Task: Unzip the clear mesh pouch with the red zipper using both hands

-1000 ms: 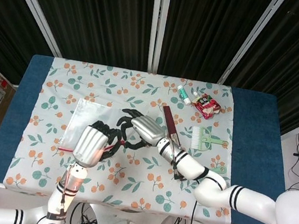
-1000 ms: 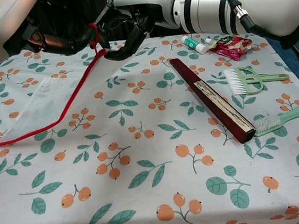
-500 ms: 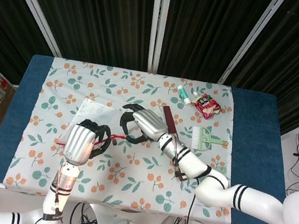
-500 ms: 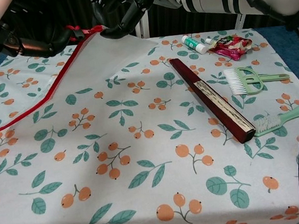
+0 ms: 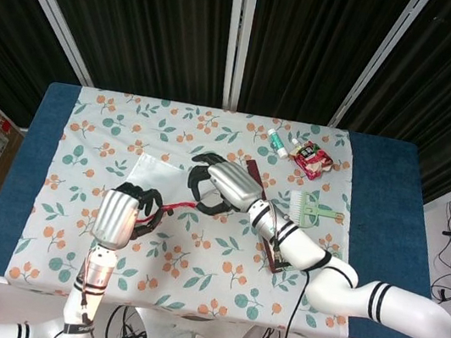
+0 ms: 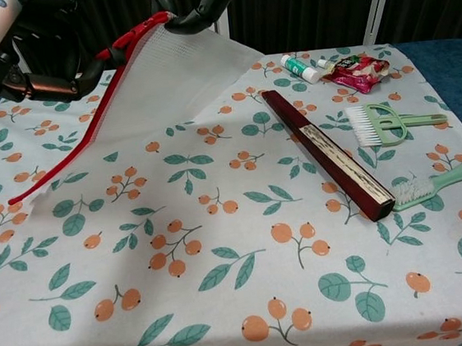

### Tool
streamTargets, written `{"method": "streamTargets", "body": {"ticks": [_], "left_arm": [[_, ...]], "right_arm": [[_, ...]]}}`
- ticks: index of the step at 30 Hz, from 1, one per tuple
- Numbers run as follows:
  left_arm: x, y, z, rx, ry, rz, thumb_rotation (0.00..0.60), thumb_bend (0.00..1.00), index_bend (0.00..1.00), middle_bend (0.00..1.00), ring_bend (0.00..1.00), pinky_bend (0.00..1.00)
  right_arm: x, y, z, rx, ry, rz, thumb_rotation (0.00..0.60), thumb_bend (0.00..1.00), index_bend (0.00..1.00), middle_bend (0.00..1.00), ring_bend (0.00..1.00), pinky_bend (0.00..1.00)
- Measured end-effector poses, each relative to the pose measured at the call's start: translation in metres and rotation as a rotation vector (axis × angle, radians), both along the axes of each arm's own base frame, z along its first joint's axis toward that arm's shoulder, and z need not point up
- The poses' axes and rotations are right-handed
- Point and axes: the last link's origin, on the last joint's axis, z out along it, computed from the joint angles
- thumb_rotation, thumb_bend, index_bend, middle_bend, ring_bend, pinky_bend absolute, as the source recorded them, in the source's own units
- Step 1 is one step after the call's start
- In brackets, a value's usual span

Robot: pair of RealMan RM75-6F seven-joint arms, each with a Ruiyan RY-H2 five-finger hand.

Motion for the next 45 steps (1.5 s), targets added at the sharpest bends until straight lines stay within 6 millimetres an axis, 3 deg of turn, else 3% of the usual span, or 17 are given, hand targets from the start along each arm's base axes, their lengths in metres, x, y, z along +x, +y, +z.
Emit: {"method": "streamTargets", "body": {"ticks": [25,34,45], "left_arm": [[-0.012,0.003,-0.016,-0.079,-0.009,0.042,0.6,0.37,0.71,0.72,0.65,0.57],[-0.033,0.002,-0.027,-0.115,0.051,0.086,0.6,0.37,0.71,0.71,0.65,0.57],[-0.066,0.007,-0.043,-0.171,0.167,0.162,0.6,0.37,0.72,0.71,0.65,0.57]], "right_arm": [[-0.014,0.003,0.023,-0.042,-0.047,-0.014,0.6,0.48,0.88,0.4,0.15,0.13],[-0.027,0.006,0.04,-0.076,-0.059,-0.02,0.6,0.48,0.88,0.41,0.16,0.14],[-0.057,0.017,0.069,-0.125,-0.096,-0.046,0.6,0.47,0.88,0.41,0.16,0.14]]}}
